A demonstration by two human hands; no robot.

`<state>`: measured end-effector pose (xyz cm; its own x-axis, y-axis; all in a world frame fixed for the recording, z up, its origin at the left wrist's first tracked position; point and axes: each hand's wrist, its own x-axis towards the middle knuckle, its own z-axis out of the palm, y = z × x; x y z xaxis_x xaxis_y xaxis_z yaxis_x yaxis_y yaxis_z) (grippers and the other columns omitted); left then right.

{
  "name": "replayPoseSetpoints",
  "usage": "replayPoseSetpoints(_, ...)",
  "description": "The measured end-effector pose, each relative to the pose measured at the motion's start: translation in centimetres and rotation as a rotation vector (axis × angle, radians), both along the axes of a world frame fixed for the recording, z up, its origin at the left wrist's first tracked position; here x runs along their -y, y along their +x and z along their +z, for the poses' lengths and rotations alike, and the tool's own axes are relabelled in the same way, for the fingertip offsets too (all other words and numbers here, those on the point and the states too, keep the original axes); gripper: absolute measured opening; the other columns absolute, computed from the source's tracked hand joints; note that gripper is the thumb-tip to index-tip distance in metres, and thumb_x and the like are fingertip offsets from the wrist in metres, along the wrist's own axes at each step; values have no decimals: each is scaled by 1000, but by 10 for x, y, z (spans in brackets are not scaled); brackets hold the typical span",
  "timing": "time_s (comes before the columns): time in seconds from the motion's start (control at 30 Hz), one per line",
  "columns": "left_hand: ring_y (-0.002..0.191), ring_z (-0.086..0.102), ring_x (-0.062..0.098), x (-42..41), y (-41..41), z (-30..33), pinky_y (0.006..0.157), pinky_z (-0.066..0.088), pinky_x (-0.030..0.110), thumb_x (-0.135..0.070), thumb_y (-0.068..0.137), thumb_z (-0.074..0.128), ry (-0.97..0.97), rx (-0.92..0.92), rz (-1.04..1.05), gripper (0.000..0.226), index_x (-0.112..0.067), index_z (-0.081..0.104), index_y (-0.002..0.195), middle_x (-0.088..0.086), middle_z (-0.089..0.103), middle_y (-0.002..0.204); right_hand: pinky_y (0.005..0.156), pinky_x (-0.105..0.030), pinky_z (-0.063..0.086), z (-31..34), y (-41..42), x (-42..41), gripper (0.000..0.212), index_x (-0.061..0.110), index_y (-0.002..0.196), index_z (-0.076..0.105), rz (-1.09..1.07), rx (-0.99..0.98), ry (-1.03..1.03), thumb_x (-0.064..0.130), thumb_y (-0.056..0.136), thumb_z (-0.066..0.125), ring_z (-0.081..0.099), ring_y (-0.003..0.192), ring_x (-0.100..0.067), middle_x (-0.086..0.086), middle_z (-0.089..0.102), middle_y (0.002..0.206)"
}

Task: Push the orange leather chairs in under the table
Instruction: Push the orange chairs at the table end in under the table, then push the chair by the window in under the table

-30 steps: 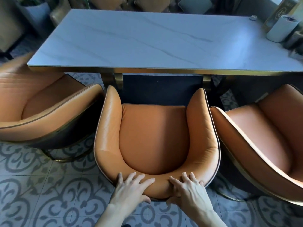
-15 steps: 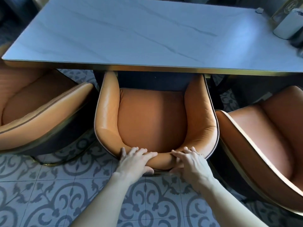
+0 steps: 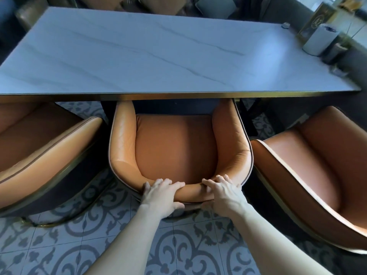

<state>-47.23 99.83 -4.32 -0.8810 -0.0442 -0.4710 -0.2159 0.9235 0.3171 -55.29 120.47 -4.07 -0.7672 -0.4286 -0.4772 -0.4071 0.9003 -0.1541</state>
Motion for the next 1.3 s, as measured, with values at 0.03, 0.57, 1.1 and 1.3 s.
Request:
replayPoseSetpoints(0.03, 141, 31, 22, 0, 0, 6, 119, 17, 57, -63, 88, 60, -18, -12, -12, 70, -47, 30, 148, -6, 43, 151, 108, -60, 41, 7, 3, 0, 92, 44, 158, 30, -6, -4, 9, 71, 80, 72, 30, 142, -26, -2, 44, 145)
replayPoseSetpoints(0.57, 153, -2, 23, -74, -36, 244, 120, -1, 62, -93, 68, 44, -157, -307, 16, 104, -48, 7, 154, -2, 5, 168, 119, -76, 6, 264, -8, -119, 110, 46, 162, 12, -178, -315, -49, 102, 70, 33, 6, 160, -27, -3, 16, 173)
replayPoseSetpoints(1.1, 152, 10, 26, -454, -83, 315, 120, 6, 61, -89, 72, 47, -171, -571, -94, 101, -47, 6, 154, -1, 12, 167, 120, -75, 7, 320, -9, -515, 105, 44, 162, 14, -397, -465, -130, 97, 75, 43, 5, 159, -27, -5, 15, 172)
replayPoseSetpoints(1.3, 153, 3, 23, -513, -118, 294, 120, 0, 61, -93, 69, 44, -142, -510, -152, 104, -47, 5, 154, -3, 7, 167, 119, -74, 10, 294, -35, -574, 106, 47, 161, 13, -462, -442, -111, 99, 73, 40, 4, 160, -27, -5, 12, 174)
